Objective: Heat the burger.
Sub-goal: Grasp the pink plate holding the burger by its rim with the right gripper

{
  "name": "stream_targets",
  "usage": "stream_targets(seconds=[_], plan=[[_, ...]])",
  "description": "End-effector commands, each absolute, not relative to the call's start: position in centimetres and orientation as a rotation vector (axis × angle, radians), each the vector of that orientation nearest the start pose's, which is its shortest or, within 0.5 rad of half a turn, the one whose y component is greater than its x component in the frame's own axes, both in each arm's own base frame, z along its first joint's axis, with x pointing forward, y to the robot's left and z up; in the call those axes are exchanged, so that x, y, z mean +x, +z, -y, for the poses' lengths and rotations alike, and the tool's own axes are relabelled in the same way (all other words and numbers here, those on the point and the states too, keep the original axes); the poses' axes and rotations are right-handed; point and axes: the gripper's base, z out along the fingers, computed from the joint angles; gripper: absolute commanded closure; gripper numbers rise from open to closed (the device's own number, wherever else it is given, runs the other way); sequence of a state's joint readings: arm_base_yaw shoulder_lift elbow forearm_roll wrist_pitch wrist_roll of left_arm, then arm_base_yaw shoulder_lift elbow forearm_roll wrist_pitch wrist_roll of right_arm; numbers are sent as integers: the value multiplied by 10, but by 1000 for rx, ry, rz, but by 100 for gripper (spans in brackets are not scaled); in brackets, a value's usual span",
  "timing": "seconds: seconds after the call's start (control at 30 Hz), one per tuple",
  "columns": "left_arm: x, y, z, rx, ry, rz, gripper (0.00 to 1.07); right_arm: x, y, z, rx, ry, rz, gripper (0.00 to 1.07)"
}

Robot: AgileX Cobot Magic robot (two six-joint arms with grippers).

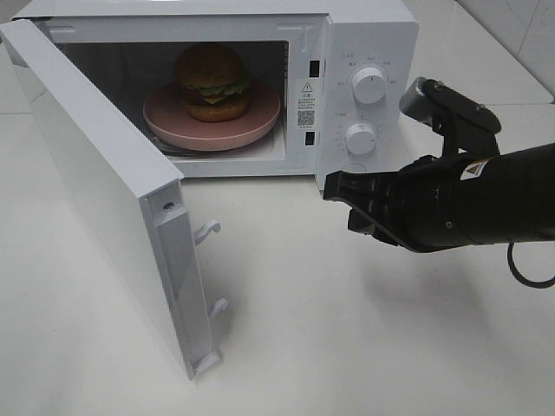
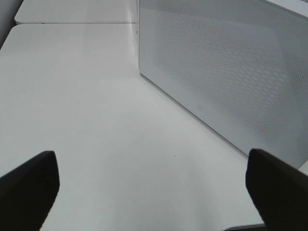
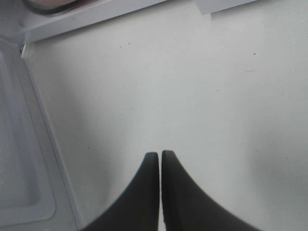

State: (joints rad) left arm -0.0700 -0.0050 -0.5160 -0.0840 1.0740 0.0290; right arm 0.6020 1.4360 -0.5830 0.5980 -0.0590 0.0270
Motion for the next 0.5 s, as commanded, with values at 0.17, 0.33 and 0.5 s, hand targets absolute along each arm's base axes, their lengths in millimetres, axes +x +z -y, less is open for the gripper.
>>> stream_targets(seconds=[0.17,0.33,0.5], plan=[[-9,281,6,106,-125,-2026,9,225,211,-159,-396,479,-2398,104],[-9,281,6,106,-125,-2026,9,232,232,-163,-630,351,-2414,103],[-9,281,6,106,-125,-2026,9,238,253,-160,-803,183,-2429,102]])
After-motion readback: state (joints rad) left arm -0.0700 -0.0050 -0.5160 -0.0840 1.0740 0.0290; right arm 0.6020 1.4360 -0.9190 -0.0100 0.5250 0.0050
